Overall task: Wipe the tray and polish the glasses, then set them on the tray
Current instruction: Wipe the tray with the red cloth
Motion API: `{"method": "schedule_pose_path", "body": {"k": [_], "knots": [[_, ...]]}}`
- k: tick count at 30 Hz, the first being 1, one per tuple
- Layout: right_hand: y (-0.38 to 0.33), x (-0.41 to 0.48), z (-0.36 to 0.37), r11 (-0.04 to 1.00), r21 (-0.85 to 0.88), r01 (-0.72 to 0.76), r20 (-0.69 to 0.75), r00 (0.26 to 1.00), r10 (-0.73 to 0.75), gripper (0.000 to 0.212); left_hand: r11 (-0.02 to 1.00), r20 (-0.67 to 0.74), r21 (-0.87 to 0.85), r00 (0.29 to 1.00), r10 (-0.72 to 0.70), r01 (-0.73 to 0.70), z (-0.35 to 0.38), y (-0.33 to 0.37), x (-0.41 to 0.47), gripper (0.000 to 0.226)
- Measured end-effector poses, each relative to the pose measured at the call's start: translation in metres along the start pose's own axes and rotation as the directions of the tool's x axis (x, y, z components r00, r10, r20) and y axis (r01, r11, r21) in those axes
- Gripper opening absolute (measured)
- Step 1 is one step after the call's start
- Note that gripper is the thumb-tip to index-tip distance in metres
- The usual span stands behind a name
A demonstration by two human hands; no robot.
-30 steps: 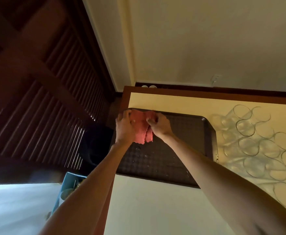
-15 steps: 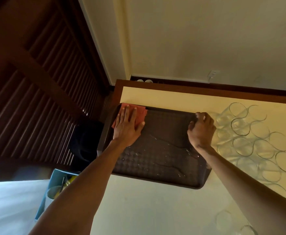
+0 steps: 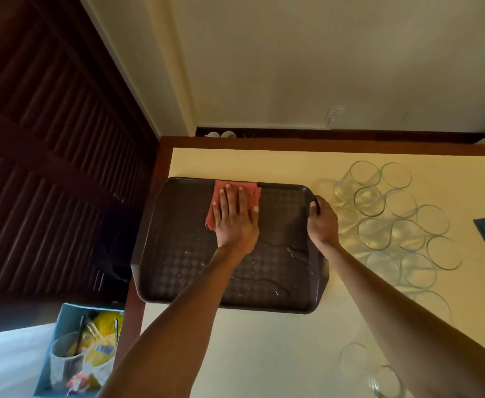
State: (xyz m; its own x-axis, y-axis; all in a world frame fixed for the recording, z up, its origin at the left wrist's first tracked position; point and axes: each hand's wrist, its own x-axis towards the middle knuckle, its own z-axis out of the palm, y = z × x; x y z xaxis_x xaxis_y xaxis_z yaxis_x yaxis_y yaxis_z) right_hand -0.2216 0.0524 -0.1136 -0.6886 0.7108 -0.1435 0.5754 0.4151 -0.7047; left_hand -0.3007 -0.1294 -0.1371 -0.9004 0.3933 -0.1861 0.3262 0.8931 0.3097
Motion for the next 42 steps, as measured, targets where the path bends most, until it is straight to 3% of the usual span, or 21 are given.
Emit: {"method": "schedule_pose_path", "body": {"k": [6,12,15,19,27,32,35,38,42], "knots": [[0.007,0.009,-0.007,0.918,0.363,-0.162,0.139,0.983,0.118,0.034,0.980,0.053,0.028,0.979,0.197,-0.199,0.025,0.060,-0.011,0.067],[0.006,0.010,-0.012,0.801,0.535,-0.267,0.227,0.959,0.168,0.044,0.940,0.101,0.100,0.943,0.317,-0.326,0.018,0.068,0.003,0.064],[0.009,0.012,-0.008,0.795,0.545,-0.267,0.221,0.960,0.172,0.043,0.933,0.111,0.101,0.936,0.334,-0.345,0.018,0.073,0.007,0.061],[0.012,0.013,-0.008,0.781,0.563,-0.270,0.210,0.961,0.181,0.037,0.881,0.181,0.130,0.884,0.431,-0.455,0.027,0.074,-0.017,0.074],[0.008,0.010,-0.010,0.784,0.561,-0.267,0.199,0.962,0.185,0.037,0.780,0.234,0.132,0.784,0.575,-0.612,0.031,0.041,-0.068,0.058],[0.009,0.009,-0.009,0.794,0.542,-0.277,0.210,0.959,0.191,0.037,0.789,0.114,-0.303,0.802,0.587,-0.535,0.019,0.037,-0.069,0.044],[0.010,0.008,-0.009,0.800,0.537,-0.268,0.207,0.961,0.183,0.036,0.773,0.105,-0.397,0.812,0.574,-0.495,0.020,0.033,-0.071,0.042],[0.014,0.011,-0.006,0.813,0.522,-0.259,0.207,0.963,0.174,0.036,0.729,0.126,-0.367,0.746,0.654,-0.578,0.019,0.028,-0.083,0.053],[0.017,0.012,-0.005,0.819,0.521,-0.240,0.199,0.967,0.157,0.033,0.682,0.198,-0.270,0.654,0.730,-0.680,0.021,0.014,-0.100,0.051]]}}
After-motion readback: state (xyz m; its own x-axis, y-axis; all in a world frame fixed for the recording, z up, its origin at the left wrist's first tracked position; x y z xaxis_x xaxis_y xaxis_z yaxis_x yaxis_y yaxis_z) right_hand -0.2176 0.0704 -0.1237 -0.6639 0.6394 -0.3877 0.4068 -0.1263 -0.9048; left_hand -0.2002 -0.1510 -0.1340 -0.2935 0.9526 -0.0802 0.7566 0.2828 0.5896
